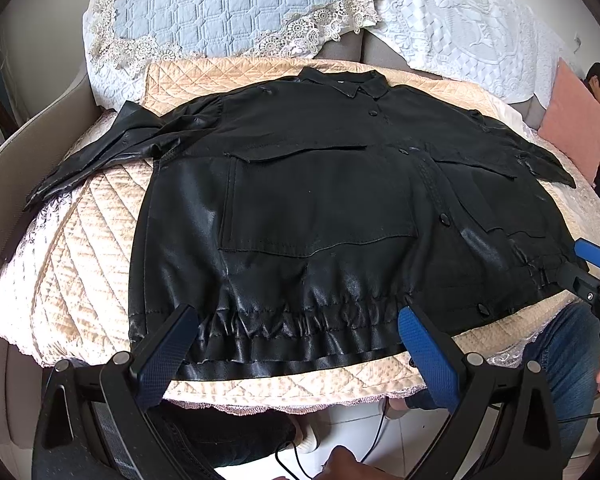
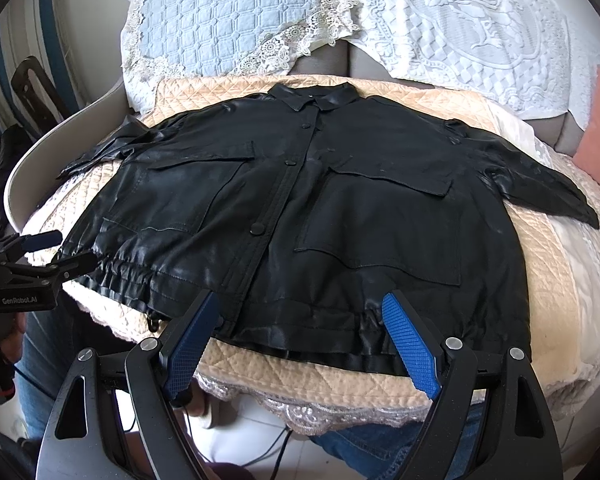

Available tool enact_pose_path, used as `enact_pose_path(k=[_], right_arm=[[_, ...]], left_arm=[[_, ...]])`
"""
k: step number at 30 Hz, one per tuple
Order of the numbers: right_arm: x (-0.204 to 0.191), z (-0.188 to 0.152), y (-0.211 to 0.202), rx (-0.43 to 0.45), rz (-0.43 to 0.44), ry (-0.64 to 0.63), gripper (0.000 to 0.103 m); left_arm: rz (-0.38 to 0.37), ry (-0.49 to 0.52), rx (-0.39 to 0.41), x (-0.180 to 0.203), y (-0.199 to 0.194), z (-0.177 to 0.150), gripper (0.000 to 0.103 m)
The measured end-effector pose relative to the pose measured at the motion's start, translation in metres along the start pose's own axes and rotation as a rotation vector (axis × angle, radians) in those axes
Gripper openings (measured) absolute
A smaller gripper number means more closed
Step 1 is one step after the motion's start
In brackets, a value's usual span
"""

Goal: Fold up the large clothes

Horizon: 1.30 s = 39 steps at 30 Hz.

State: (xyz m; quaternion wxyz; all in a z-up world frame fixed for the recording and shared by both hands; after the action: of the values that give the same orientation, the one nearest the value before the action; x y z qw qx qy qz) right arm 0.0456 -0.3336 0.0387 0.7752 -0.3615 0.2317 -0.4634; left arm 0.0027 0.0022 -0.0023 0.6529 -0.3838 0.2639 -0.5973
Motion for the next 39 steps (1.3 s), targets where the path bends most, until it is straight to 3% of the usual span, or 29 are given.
enact_pose_path(k=[17,25,35,39], right_arm=[[-0.005,0.005,0.003,0.006,0.015,-0.010,0.084],[-0.004,0.008,0.009,-0.004,0.023,0.000,0.084],[-0.004,0.018,0.021,-0.020,0.050,0.004,0.084],[-0.004,0.024,0.028,-0.027,0.065,0.007,0.084]], left_arm=[[0.001,-0.008,-0.028,-0.005,0.010,0.002,0.102],[-0.039,-0.015,-0.043,-0.006,0.016,0.005,0.102],[-0.016,-0.023,-0.032,-0.012,0.026,0.015,0.101],[-0.003,-0.017,-0.028,-0.014,0.032,0.018,0.097]])
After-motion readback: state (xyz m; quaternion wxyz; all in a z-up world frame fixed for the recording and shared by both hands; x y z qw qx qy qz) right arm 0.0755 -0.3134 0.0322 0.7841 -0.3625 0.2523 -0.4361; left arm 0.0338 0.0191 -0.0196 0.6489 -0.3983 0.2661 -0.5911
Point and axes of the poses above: each gripper's, at about its wrist camera, not at the fingertips, and y roughly the way its jaws point, x to its right, z to its top, the point moved 1 cm from there along y, roughly the way its jaws point, and after that the axes turned 9 degrees about -y, right-handed, at the moved point
